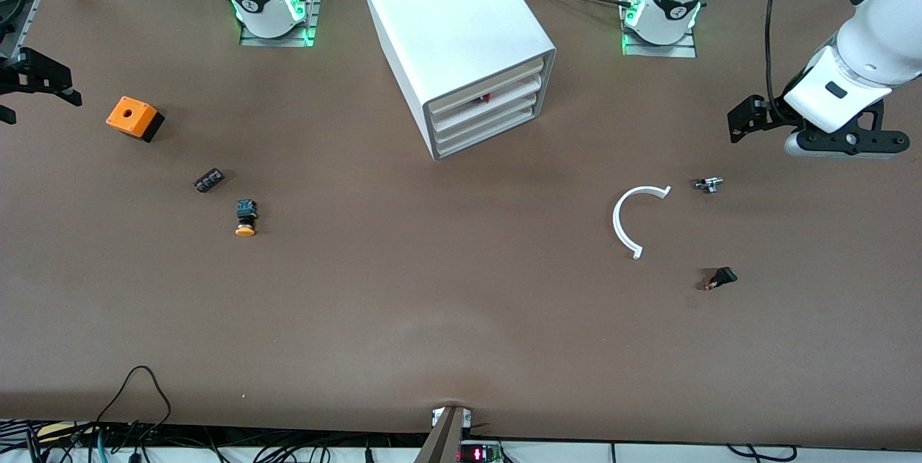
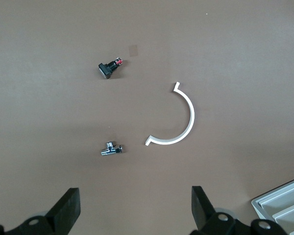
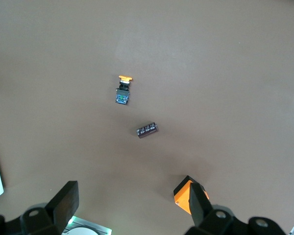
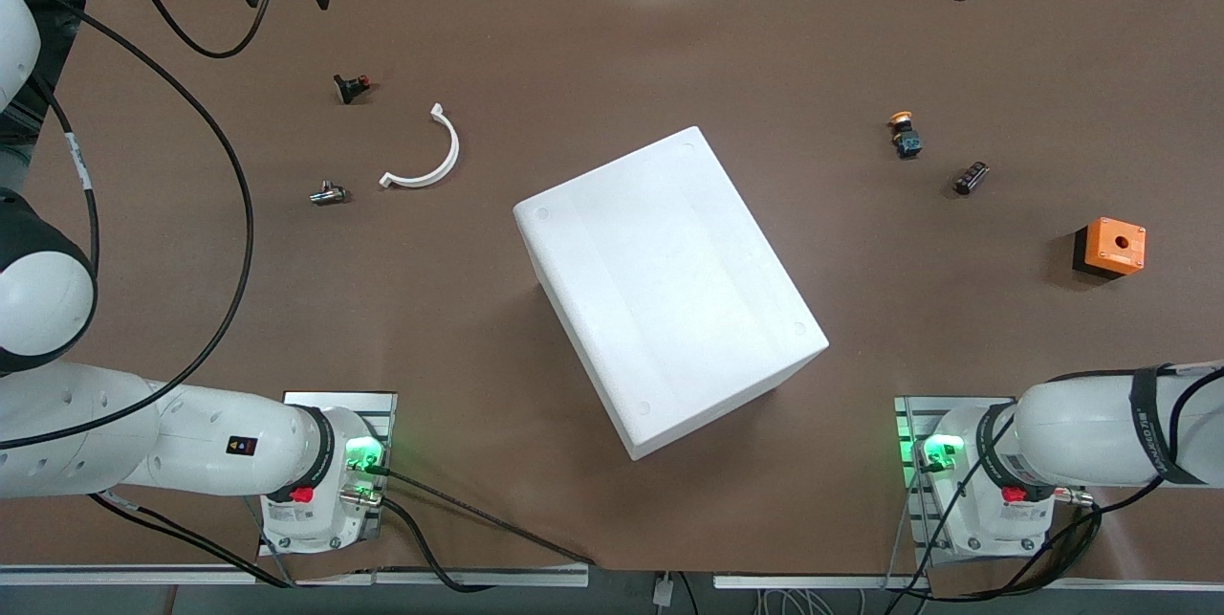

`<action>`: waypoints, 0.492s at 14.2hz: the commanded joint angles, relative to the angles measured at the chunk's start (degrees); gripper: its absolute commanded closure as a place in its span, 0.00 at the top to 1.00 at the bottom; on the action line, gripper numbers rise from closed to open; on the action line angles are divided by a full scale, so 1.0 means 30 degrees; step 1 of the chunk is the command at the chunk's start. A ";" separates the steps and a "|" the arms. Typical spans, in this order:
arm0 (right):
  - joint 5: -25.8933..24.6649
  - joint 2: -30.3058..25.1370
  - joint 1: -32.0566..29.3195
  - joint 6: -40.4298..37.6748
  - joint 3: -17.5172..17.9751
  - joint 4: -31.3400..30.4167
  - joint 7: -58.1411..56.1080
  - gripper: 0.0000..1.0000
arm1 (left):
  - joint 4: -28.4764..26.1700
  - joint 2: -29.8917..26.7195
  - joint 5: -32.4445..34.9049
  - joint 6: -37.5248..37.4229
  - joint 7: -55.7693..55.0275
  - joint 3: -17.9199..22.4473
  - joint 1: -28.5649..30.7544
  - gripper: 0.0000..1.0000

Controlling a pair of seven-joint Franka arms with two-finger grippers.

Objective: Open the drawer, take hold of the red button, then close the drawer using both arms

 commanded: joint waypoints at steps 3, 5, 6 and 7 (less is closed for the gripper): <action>-0.0170 -0.0140 -0.0155 -0.0168 0.0096 0.0145 -0.0139 1.00 | 0.0537 0.0190 -0.0323 -0.0298 0.0261 0.0070 -0.0031 1.00; -0.0199 -0.0111 -0.0126 -0.0109 0.0154 0.0145 -0.0109 1.00 | 0.0537 0.0190 -0.0324 -0.0298 0.0261 0.0041 -0.0060 1.00; -0.0228 -0.0111 -0.0125 -0.0022 0.0154 0.0116 -0.0109 1.00 | 0.0537 0.0190 -0.0295 -0.0298 0.0261 0.0069 -0.0031 1.00; -0.0258 -0.0111 -0.0125 -0.0166 0.0154 0.0116 -0.0138 1.00 | 0.0537 0.0190 -0.0294 -0.0298 0.0232 0.0041 -0.0059 1.00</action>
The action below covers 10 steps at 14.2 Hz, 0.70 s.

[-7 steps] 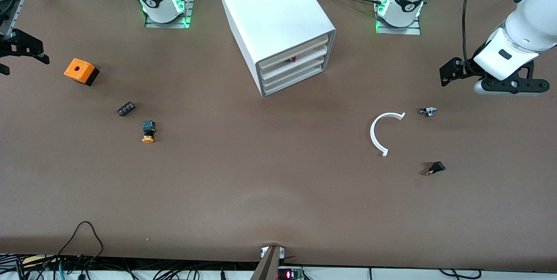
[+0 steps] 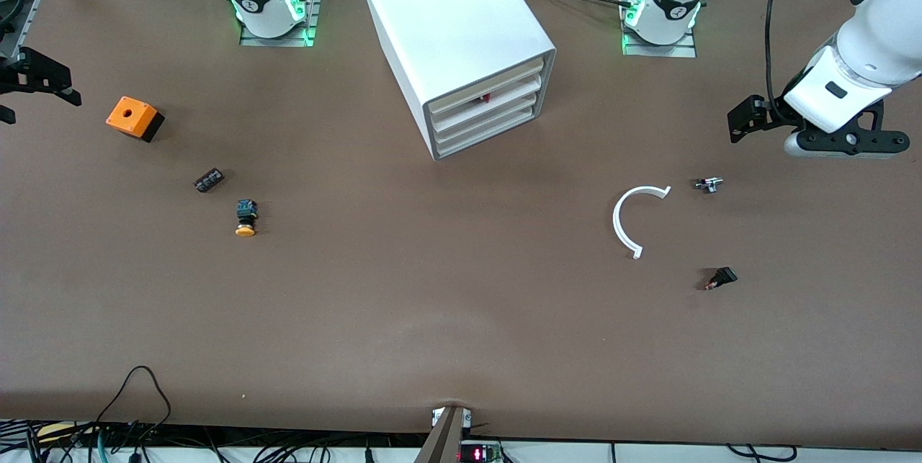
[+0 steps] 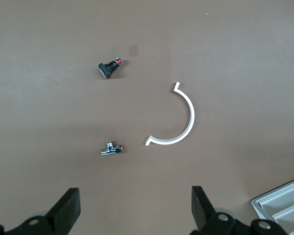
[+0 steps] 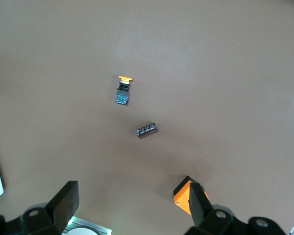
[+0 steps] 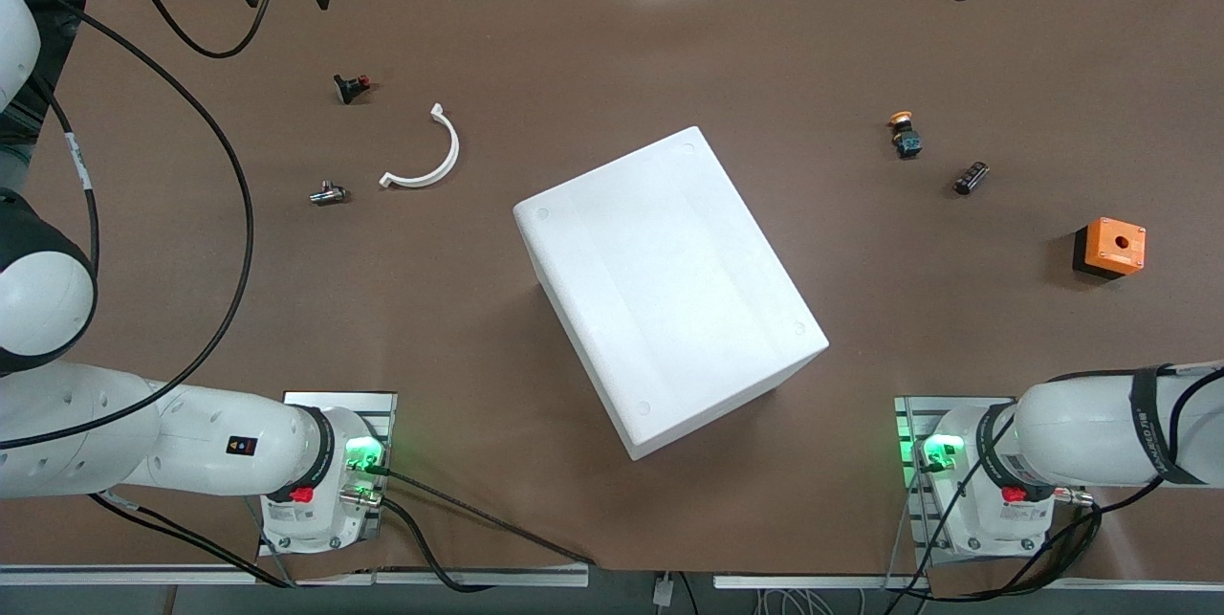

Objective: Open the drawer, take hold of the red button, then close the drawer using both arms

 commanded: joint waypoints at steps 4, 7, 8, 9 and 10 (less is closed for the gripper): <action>-0.0463 -0.0009 -0.0038 -0.0186 0.0212 0.0101 -0.0314 1.00 | 0.0537 0.0482 -0.0499 -0.2605 0.0202 -0.1069 -0.0089 1.00; -0.0727 0.0020 0.0460 -0.0041 0.0242 0.0130 -0.0431 1.00 | 0.0537 0.1007 -0.3156 -0.4773 0.0203 -0.1336 -0.0118 1.00; -0.0698 0.0020 0.0461 -0.0010 0.0213 0.0160 -0.0460 1.00 | 0.0508 0.1648 -0.3861 -0.5535 0.0376 -0.1337 -0.0234 1.00; -0.0581 0.0049 0.0403 0.0048 0.0184 0.0392 -0.0432 1.00 | 0.0508 0.2119 -0.4623 -0.5803 0.0755 -0.1424 -0.0467 1.00; -0.0464 0.0049 0.0373 0.0048 0.0155 0.0510 -0.0431 1.00 | 0.0537 0.2645 -0.5500 -0.5806 0.1252 -0.1541 -0.0557 1.00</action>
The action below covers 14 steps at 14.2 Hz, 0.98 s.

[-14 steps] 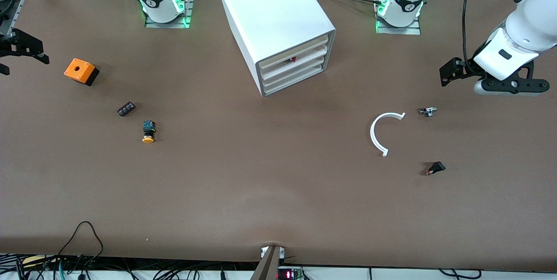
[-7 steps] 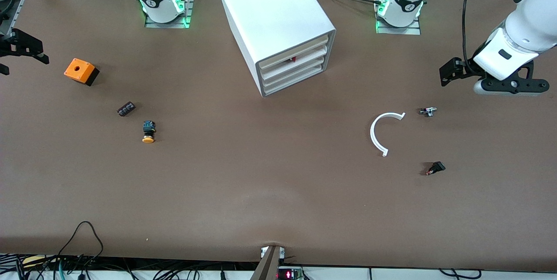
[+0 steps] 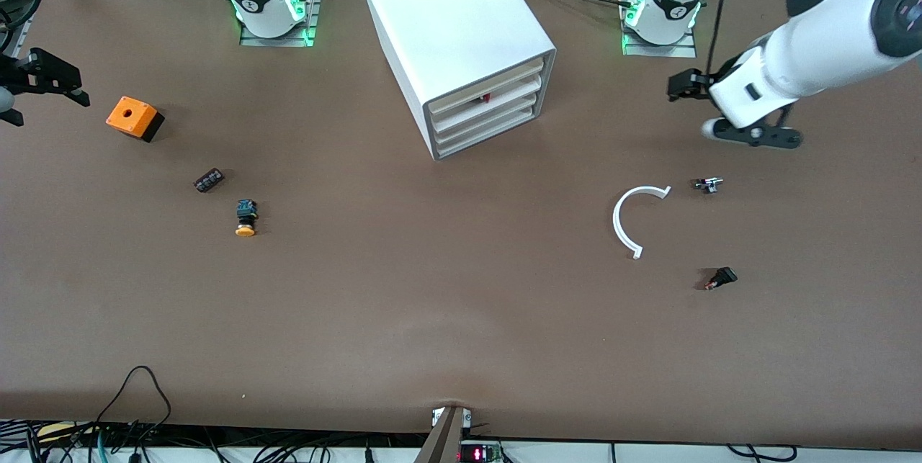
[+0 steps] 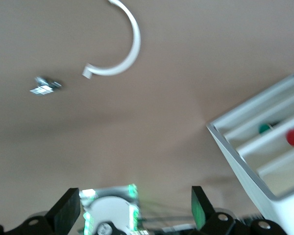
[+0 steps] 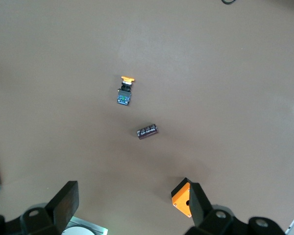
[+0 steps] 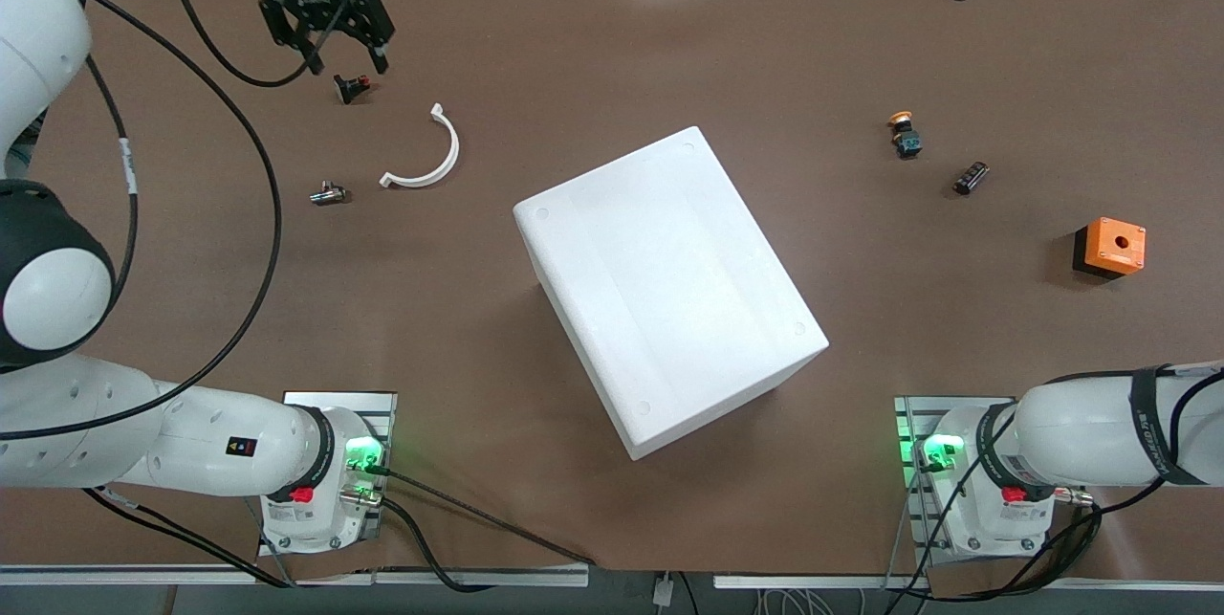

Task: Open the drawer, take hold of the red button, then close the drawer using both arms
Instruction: 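Reach the left gripper to the cabinet drawer handle while the right gripper advances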

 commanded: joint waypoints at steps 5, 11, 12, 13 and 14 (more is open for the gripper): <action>0.0533 0.0640 0.0943 0.0322 0.0040 0.0454 -0.0090 1.00 | 0.0510 0.4373 -0.5291 0.1255 0.7882 -0.1157 -0.0432 1.00; 0.0770 0.1519 0.1822 0.1900 0.0040 0.0425 -0.0293 1.00 | -0.0132 0.7741 -1.0949 0.3220 1.3390 -0.1220 -0.0404 0.95; 0.0770 0.1752 0.2085 0.2050 0.0040 0.0454 -0.0293 1.00 | -0.0628 0.8210 -1.2318 0.3603 1.4797 -0.1220 -0.0229 0.95; 0.0770 0.1899 0.2291 0.2312 0.0040 0.0454 -0.0293 1.00 | -0.1242 0.8766 -1.3927 0.3751 1.6348 -0.1191 -0.0112 0.95; 0.0770 0.2046 0.2641 0.2547 0.0040 0.0425 -0.0409 1.00 | -0.1770 0.9177 -1.5248 0.3782 1.7785 -0.1191 0.0006 0.95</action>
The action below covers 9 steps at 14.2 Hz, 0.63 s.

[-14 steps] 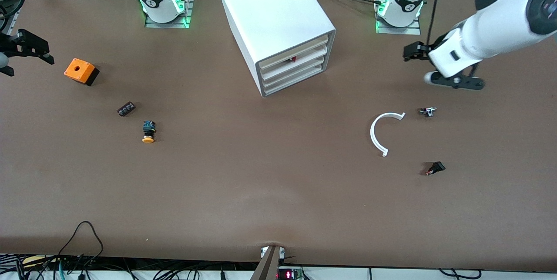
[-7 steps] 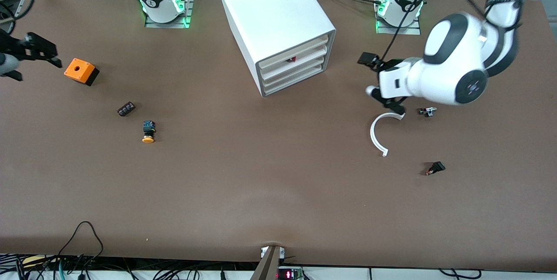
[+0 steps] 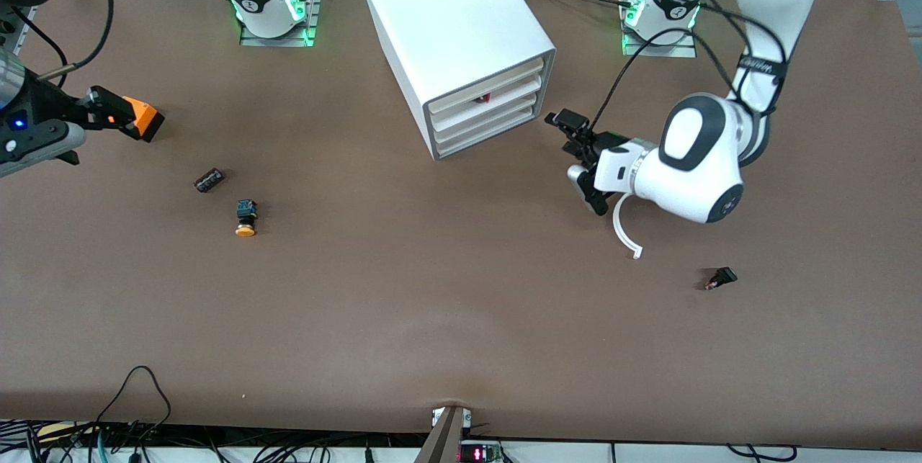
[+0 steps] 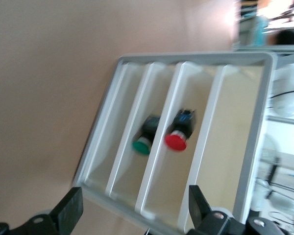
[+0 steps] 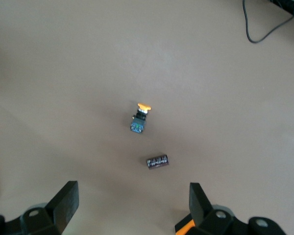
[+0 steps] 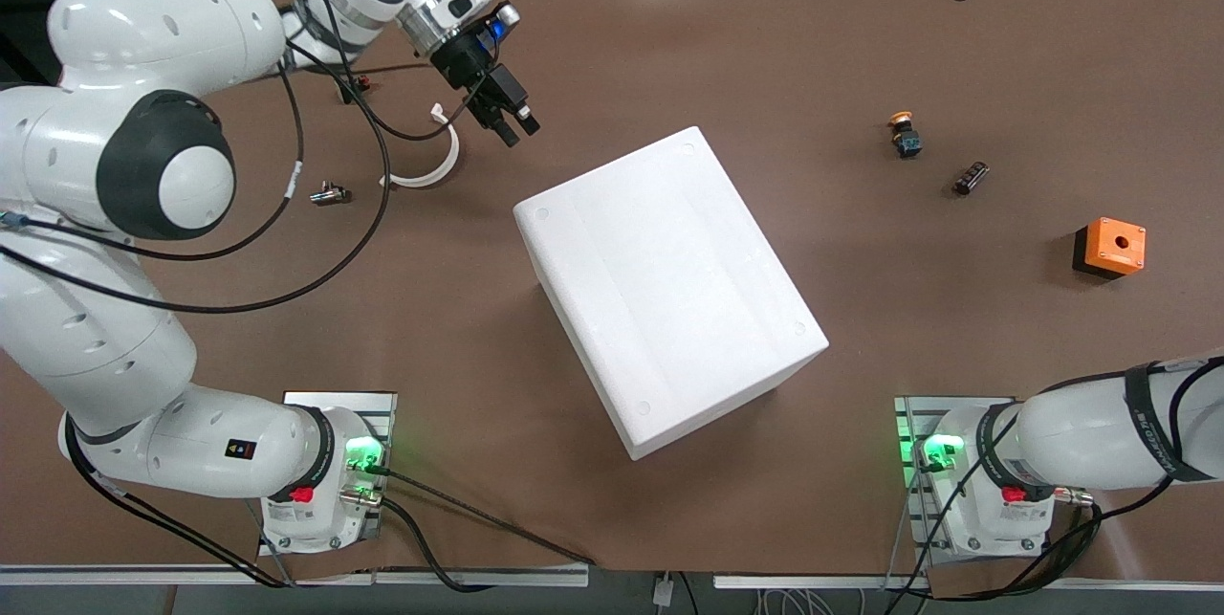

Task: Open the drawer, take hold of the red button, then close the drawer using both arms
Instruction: 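Reach the left gripper to the cabinet drawer handle while the right gripper advances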

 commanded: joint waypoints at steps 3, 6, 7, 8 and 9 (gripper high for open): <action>0.0512 0.0771 0.1227 0.0325 -0.0059 0.0281 -0.0853 1.00 | -0.2776 0.1345 -0.4835 0.0609 0.6029 -0.0061 0.0361 0.84; 0.1159 0.1182 0.1463 0.0384 -0.0059 0.0281 -0.0676 1.00 | -0.3631 0.1316 -0.5548 0.0522 0.7150 -0.0061 0.0389 0.67; 0.1246 0.1213 0.1463 0.0384 -0.0088 0.0281 -0.0676 1.00 | -0.3806 0.1316 -0.5577 0.0521 0.7181 -0.0090 0.0360 0.65; 0.1247 0.1213 0.1463 0.0355 -0.0059 0.0281 -0.0764 1.00 | -0.3866 0.1316 -0.5838 0.0521 0.7181 -0.0090 0.0244 0.63; 0.1247 0.1213 0.1463 0.0355 -0.0088 0.0281 -0.0880 1.00 | -0.4156 0.1316 -0.6102 0.0521 0.7181 -0.0119 0.0156 0.63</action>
